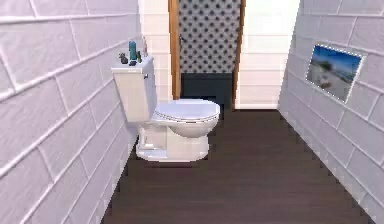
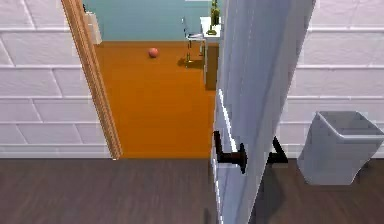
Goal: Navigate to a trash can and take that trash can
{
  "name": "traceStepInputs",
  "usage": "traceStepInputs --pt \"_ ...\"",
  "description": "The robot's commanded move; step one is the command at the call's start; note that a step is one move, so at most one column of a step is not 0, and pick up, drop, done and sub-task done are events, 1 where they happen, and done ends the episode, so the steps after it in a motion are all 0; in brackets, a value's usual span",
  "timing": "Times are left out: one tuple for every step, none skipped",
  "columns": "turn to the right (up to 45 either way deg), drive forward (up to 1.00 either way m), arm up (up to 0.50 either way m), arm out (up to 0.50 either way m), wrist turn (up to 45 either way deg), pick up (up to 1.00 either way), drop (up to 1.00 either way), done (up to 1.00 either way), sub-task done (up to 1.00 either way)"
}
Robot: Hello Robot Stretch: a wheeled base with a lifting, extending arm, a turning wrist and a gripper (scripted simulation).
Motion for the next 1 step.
traceStepInputs --pt "45.0 0.00 0.00 0.00 0.0 0.00 0.00 0.00 0.00"
